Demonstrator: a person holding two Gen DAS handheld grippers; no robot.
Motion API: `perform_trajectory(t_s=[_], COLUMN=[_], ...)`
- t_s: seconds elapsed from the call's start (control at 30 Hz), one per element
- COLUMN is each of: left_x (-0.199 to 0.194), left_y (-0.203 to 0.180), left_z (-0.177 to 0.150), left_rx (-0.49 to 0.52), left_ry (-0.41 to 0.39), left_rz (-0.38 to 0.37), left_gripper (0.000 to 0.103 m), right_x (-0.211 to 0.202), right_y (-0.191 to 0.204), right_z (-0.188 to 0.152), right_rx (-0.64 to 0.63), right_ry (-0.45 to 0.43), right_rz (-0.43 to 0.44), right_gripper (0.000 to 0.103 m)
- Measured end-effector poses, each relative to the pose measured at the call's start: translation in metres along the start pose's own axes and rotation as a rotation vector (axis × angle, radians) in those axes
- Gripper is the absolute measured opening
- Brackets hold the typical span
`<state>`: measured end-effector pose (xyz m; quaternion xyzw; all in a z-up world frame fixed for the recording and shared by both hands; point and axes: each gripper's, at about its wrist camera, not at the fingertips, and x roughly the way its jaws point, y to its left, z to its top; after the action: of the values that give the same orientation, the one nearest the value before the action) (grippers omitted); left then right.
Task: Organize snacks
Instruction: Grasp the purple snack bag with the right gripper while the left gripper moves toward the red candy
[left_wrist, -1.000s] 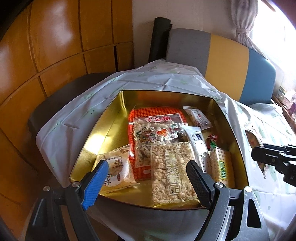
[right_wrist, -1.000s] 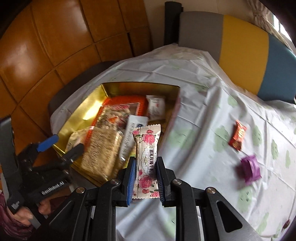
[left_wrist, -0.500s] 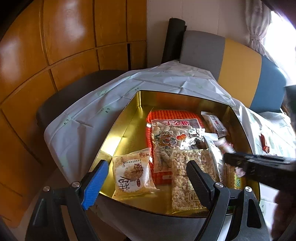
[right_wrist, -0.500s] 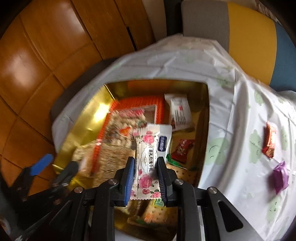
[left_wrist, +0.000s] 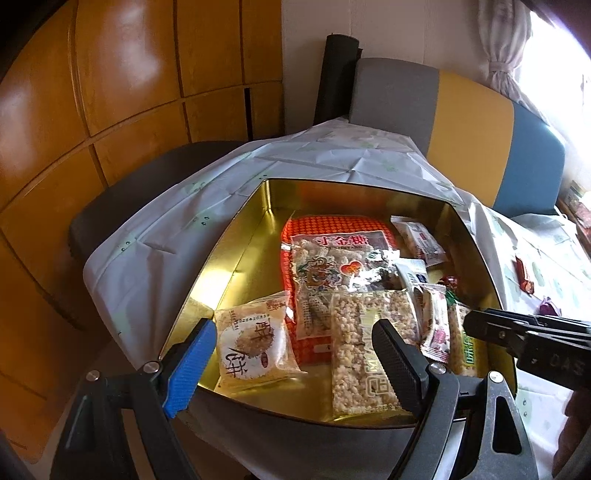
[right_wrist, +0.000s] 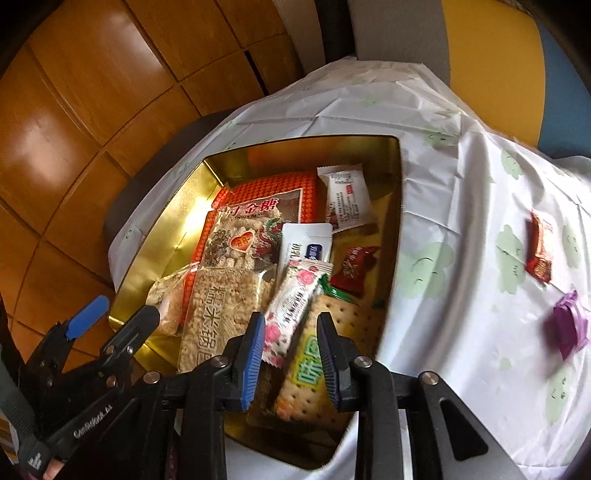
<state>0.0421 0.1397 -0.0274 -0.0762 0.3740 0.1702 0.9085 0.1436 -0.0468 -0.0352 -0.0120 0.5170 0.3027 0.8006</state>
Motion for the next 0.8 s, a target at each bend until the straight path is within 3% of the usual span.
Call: perform_trajectory(t_s=[0.4,0.8], left_x=[-0.020,-0.030], left_y=[-0.032,-0.062], left_z=[-0.005,-0.017], left_rx=[0.115,0.200], left_ry=[-0.031,-0.021], left_rz=[-0.085,-0.144], left_gripper=[0.086,0.086], right_x=[-0.047,-0.084], right_y=[-0.024,-0.112], right_z=[-0.017,-0.042], right_rx=[0.009,0.157], right_ry=[-0.090,-0.113], right_rz=[-0.086,-0.215], right_gripper=[0.029,0.029])
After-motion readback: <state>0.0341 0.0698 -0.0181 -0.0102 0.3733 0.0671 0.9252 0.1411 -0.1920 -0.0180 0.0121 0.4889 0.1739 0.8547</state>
